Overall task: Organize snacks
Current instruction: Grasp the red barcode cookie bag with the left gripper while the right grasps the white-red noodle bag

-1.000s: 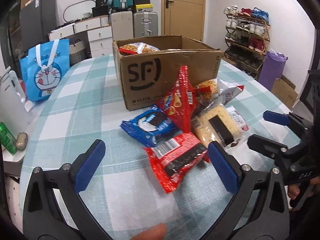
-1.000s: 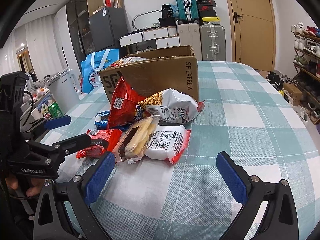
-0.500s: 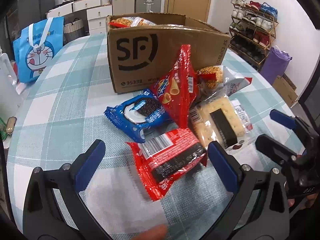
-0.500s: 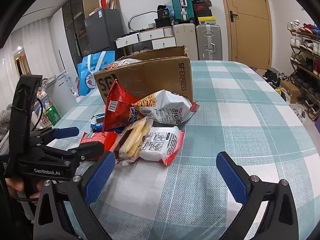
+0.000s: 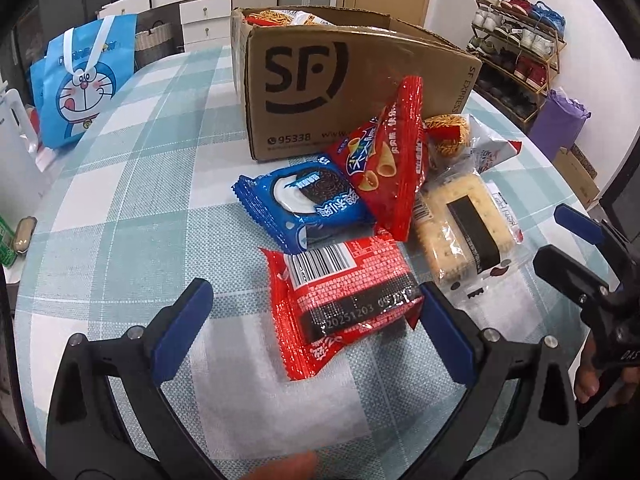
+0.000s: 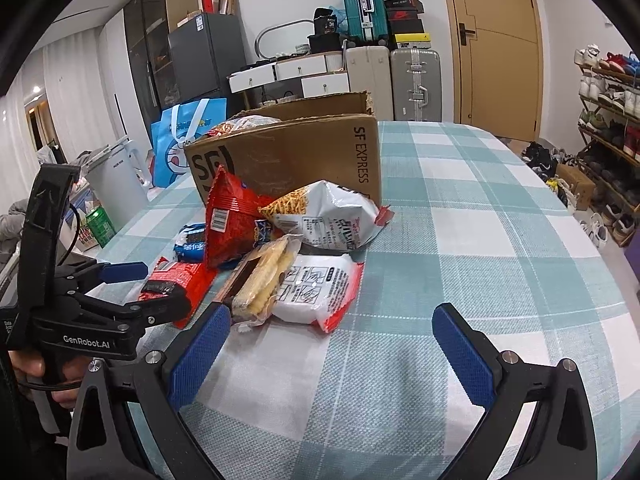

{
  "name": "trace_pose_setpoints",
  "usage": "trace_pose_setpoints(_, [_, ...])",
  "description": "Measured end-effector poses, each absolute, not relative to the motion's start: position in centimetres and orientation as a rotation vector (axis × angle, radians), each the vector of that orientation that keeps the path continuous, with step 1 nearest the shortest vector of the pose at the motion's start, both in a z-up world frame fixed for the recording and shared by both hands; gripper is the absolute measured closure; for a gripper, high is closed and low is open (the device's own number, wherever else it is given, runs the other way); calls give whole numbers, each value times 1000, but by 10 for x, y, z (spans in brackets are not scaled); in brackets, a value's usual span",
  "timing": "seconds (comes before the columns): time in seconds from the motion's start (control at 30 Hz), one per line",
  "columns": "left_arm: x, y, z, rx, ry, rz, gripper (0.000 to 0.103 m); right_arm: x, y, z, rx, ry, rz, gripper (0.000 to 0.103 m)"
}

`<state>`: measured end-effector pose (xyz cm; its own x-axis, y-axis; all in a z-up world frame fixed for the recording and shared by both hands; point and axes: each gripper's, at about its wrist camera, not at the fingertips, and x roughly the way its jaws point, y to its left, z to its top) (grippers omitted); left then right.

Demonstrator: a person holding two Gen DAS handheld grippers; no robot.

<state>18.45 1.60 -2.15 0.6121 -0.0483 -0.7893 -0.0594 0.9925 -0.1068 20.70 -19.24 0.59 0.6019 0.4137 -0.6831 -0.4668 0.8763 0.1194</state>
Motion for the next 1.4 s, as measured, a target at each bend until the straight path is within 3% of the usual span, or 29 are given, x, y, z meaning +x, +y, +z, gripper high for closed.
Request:
trace_pose_setpoints(0.27, [182,6,-24,-78,889,-23,41,228,-205,8,-63,808,444,0])
trace_pose_setpoints(0.4, [180,2,-22,-62,871,-33,48,238,-202,-1,-67,868,436,0])
trace_pose_setpoints(1.3, [172,9,-18,-99,850,-15,51,261,-151,-22,-231,999,447,1])
trace_pose_setpoints(1.4, [171,9,-18,-98,848,-15,51,261,-151,-23,-226,1005,461,11])
